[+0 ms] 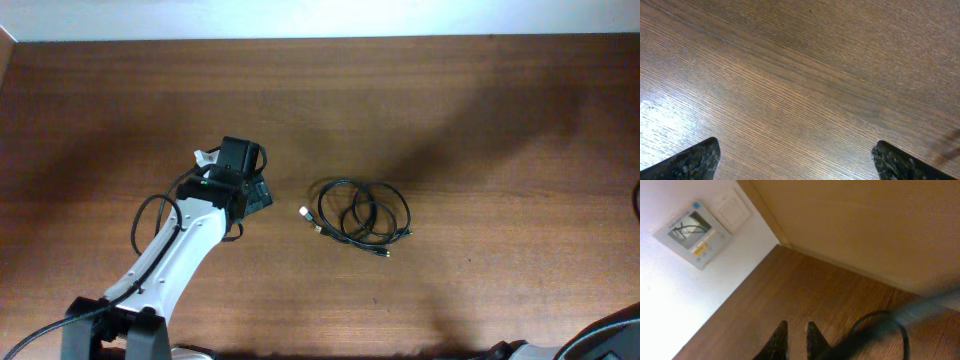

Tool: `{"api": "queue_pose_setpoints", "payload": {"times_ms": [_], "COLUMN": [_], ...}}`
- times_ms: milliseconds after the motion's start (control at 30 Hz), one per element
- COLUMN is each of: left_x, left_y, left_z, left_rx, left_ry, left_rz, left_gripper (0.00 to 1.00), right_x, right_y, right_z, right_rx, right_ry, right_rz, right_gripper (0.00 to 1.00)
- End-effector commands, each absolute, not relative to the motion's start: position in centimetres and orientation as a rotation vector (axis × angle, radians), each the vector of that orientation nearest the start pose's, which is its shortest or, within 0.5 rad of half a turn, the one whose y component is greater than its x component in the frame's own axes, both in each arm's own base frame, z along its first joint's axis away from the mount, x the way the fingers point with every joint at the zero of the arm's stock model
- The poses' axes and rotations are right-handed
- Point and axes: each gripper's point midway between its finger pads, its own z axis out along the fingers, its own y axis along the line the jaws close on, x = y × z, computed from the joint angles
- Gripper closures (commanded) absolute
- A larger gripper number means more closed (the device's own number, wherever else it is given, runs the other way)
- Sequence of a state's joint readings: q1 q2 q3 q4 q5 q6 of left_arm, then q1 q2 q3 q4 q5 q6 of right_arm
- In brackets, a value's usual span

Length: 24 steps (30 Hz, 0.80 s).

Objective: Untangle cables
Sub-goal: 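Release the black cable at the right edge of the table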

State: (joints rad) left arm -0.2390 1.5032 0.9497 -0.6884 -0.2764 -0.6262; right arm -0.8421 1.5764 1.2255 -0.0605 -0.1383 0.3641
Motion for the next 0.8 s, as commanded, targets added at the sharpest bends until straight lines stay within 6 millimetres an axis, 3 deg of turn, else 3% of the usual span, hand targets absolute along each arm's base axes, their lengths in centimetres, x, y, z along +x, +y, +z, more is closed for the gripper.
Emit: {"api": "queue_pose_setpoints", "payload": {"times_ms": [0, 33, 67, 167, 367, 500, 600, 767], "left_x": [32.0, 32.0, 32.0, 32.0, 32.0, 32.0, 32.0, 32.0], "left_y": [-2.9, -2.9, -2.9, -2.9, -2.9, -2.9, -2.9, -2.9], "left_z": [7.1, 7.1, 7.1, 7.1, 7.1, 7.1, 7.1, 7.1], "left_rx": [-0.602, -0.602, -0.602, -0.601, -0.601, -0.601, -0.601, -0.601], "left_ry": [2.663, 2.663, 2.663, 2.663, 2.663, 2.663, 2.663, 2.663], "left_rz": [0.155, 0.155, 0.155, 0.155, 0.155, 0.155, 0.155, 0.155], "left_gripper": [0.01, 0.01, 0.01, 0.01, 0.01, 0.01, 0.01, 0.01], "right_x": [34.6, 34.6, 34.6, 34.8, 35.4, 34.8, 35.5, 37.5], "right_y": [-35.8, -35.8, -35.7, -35.4, -33.8, -33.1, -30.9, -26.2], "right_z": [25.8, 25.8, 25.8, 25.6, 24.6, 22.9, 22.3, 23.6], "right_rx": [1.041, 1.041, 1.042, 1.033, 1.011, 1.062, 1.02, 0.832], "right_ry": [1.68, 1.681, 1.682, 1.695, 1.751, 1.813, 1.864, 1.882], "right_rz": [-0.2, -0.199, -0.198, -0.174, -0.074, -0.046, 0.096, 0.419], "right_gripper": [0.42, 0.25, 0.16, 0.01, 0.01, 0.01, 0.01, 0.01]}}
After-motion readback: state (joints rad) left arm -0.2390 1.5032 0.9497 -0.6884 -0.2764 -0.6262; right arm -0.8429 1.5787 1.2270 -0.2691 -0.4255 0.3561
